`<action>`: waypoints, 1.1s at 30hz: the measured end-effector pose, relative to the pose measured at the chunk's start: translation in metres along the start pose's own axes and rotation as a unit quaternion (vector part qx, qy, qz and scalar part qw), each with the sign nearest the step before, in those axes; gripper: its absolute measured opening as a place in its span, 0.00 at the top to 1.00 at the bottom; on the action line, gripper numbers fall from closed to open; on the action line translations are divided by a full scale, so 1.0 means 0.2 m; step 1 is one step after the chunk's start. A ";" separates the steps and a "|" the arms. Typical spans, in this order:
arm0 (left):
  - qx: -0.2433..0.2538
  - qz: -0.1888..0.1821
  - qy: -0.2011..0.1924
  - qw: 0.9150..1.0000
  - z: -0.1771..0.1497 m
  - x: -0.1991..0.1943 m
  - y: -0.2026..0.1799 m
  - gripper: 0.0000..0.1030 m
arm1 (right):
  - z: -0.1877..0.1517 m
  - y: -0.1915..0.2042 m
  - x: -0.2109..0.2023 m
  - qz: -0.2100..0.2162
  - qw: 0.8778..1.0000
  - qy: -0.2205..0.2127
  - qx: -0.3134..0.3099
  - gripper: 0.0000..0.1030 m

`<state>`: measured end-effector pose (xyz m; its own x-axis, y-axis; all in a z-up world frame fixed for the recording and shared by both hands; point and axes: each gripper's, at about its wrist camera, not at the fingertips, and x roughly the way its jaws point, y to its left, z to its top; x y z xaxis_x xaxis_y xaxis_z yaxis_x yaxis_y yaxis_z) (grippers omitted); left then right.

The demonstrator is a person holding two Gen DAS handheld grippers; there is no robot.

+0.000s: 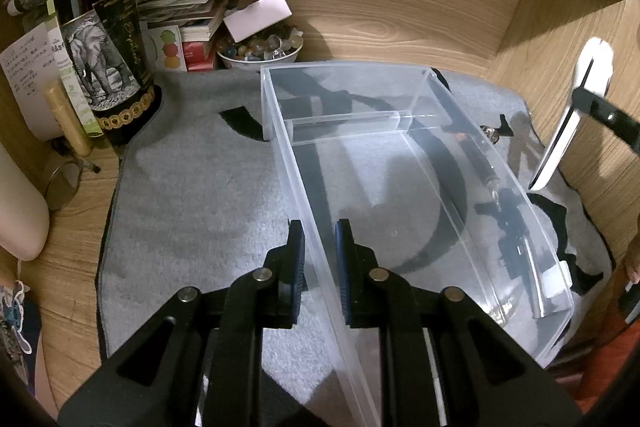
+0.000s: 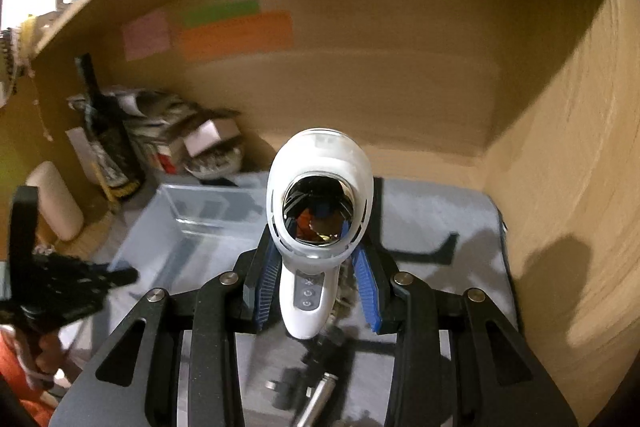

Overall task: Organize rigid objects
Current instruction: 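Lift the white device with the right tool and release it inside the clear box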

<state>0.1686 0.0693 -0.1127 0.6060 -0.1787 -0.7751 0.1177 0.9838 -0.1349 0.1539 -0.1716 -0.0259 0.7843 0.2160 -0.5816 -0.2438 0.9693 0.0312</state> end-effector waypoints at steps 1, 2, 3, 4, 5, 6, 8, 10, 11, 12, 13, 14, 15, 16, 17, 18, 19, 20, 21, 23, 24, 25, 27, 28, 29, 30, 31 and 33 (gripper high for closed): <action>-0.001 -0.001 0.000 1.000 0.00 0.00 0.00 0.85 | 0.01 0.02 -0.01 0.003 1.000 -0.006 -0.002 0.68; -0.001 -0.001 -0.001 1.000 0.00 0.00 0.00 0.85 | 0.02 0.03 -0.02 0.009 1.000 -0.012 -0.003 0.68; -0.001 -0.001 -0.001 1.000 0.00 0.00 0.00 0.85 | 0.03 0.04 -0.03 0.016 1.000 -0.017 -0.003 0.68; -0.001 0.000 -0.001 1.000 0.00 0.00 0.00 0.85 | 0.04 0.05 -0.05 0.023 0.999 -0.023 -0.003 0.68; -0.001 0.000 -0.001 1.000 0.00 0.00 0.00 0.85 | 0.05 0.07 -0.06 0.031 0.999 -0.028 -0.005 0.68; -0.001 0.000 -0.001 1.000 0.00 0.00 0.00 0.85 | 0.05 0.08 -0.07 0.038 0.999 -0.032 -0.007 0.68; -0.001 0.000 -0.002 1.000 0.00 0.00 0.00 0.85 | 0.07 0.12 -0.08 0.055 0.998 -0.037 -0.015 0.68; 0.000 0.001 -0.002 1.000 0.00 0.00 0.00 0.85 | 0.08 0.16 -0.08 0.071 0.997 -0.035 -0.025 0.68; 0.000 0.001 -0.002 1.000 0.00 0.00 0.00 0.85 | 0.08 0.18 -0.07 0.078 0.996 -0.032 -0.031 0.68; 0.000 0.001 -0.002 1.000 0.00 0.00 0.00 0.85 | 0.07 0.20 -0.06 0.082 0.996 -0.029 -0.036 0.68; -0.001 0.001 -0.002 1.000 0.00 0.00 0.00 0.85 | 0.07 0.22 -0.05 0.086 0.995 -0.025 -0.041 0.68; -0.001 0.002 -0.003 1.000 0.00 0.00 0.00 0.85 | 0.07 0.24 -0.03 0.088 0.995 -0.021 -0.043 0.68; 0.000 0.002 -0.003 1.000 0.00 0.00 -0.01 0.85 | 0.06 0.26 -0.01 0.093 0.994 -0.016 -0.048 0.68; 0.000 0.002 -0.004 1.000 0.00 0.00 -0.01 0.85 | 0.06 0.27 0.01 0.095 0.994 -0.012 -0.050 0.68; 0.000 0.002 -0.004 1.000 0.00 0.00 -0.01 0.85 | 0.05 0.29 0.04 0.098 0.994 -0.004 -0.054 0.68; 0.000 0.003 -0.004 1.000 0.00 0.00 -0.01 0.85 | 0.05 0.30 0.06 0.099 0.993 0.001 -0.057 0.68; 0.001 0.003 -0.004 1.000 0.00 0.00 -0.01 0.85 | 0.05 0.32 0.09 0.101 0.993 0.009 -0.060 0.68; 0.000 0.003 -0.004 1.000 0.00 0.00 -0.01 0.85 | 0.05 0.34 0.12 0.102 0.992 0.019 -0.065 0.68; 0.000 0.002 -0.004 1.000 0.00 0.00 -0.01 0.85 | 0.04 0.35 0.14 0.104 0.992 0.027 -0.068 0.68; 0.000 0.002 -0.005 1.000 0.00 0.00 -0.01 0.85 | 0.03 0.37 0.20 0.103 0.991 0.045 -0.075 0.68; 0.000 0.002 -0.005 1.000 0.00 0.00 0.00 0.85 | 0.02 0.38 0.22 0.102 0.990 0.051 -0.078 0.68; -0.001 0.001 -0.005 1.000 0.00 0.00 0.00 0.85 | 0.02 0.39 0.25 0.101 0.990 0.060 -0.080 0.68; 0.000 0.001 -0.006 1.000 0.00 0.00 0.00 0.85 | 0.01 0.38 0.29 0.103 0.989 0.075 -0.080 0.68; -0.001 0.001 -0.006 1.000 0.00 0.00 0.00 0.85 | 0.01 0.38 0.32 0.106 0.988 0.083 -0.079 0.68; -0.001 0.000 -0.005 1.000 0.00 0.00 0.00 0.85 | 0.00 0.38 0.35 0.108 0.987 0.093 -0.080 0.68; -0.001 0.000 -0.005 1.000 0.00 0.00 0.00 0.85 | -0.01 0.39 0.37 0.109 0.986 0.101 -0.081 0.68; 0.000 0.000 -0.005 1.000 0.00 0.00 0.00 0.85 | -0.02 0.39 0.39 0.109 0.984 0.109 -0.084 0.68; 0.001 0.000 -0.006 1.000 0.00 0.00 0.00 0.85 | -0.04 0.41 0.41 0.109 0.982 0.119 -0.093 0.68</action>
<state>0.1682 0.0688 -0.1121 0.6149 -0.1780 -0.7683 0.1190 0.9840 -0.1327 0.1940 -0.0752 -0.0768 0.5517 0.3618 -0.7515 -0.5094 0.8596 0.0399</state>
